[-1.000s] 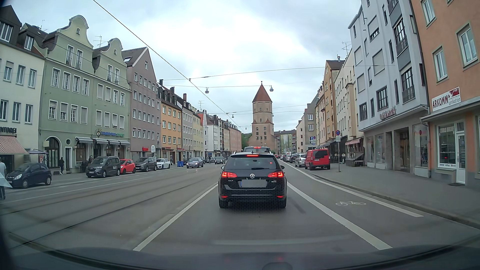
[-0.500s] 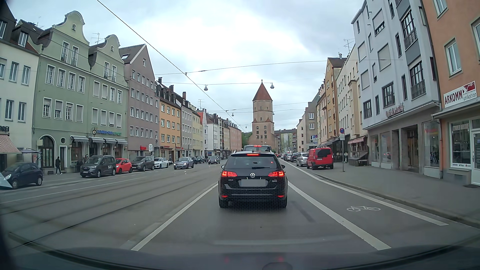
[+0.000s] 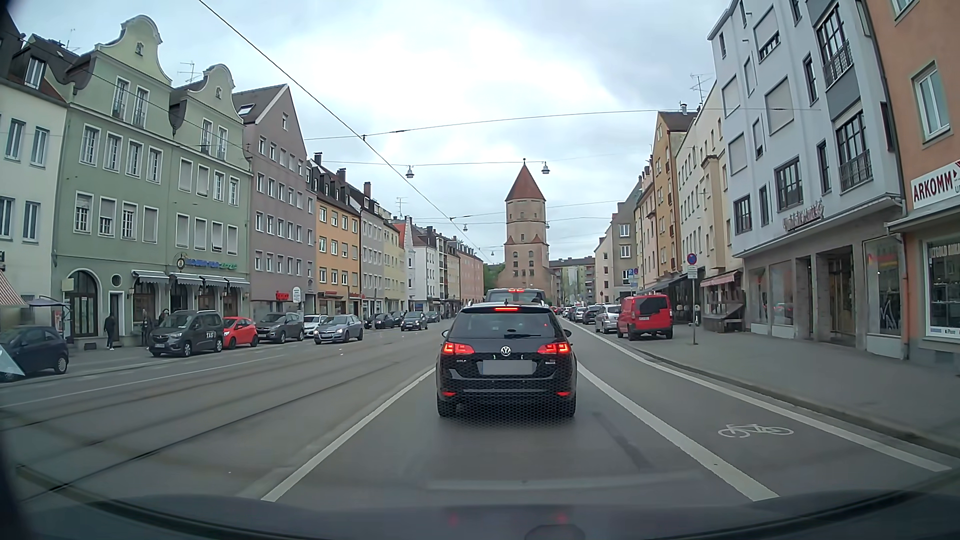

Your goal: Follow the waypoints while adhering to traffic rules and regulations

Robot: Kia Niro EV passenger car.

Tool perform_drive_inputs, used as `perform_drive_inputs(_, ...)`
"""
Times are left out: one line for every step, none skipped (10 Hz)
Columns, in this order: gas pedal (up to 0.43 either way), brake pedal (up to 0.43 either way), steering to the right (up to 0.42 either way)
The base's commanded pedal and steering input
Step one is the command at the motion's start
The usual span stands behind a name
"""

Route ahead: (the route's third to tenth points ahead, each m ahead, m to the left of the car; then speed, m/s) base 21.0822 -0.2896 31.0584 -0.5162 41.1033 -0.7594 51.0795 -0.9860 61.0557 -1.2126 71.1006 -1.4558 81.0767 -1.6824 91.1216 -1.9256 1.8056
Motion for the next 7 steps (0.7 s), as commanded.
perform_drive_inputs(0.0,0.146,-0.004)
perform_drive_inputs(0.0,0.146,-0.004)
perform_drive_inputs(0.0,0.152,-0.004)
perform_drive_inputs(0.0,0.152,-0.004)
perform_drive_inputs(0.0,0.159,-0.004)
perform_drive_inputs(0.0,0.165,-0.004)
perform_drive_inputs(0.0,0.171,-0.004)
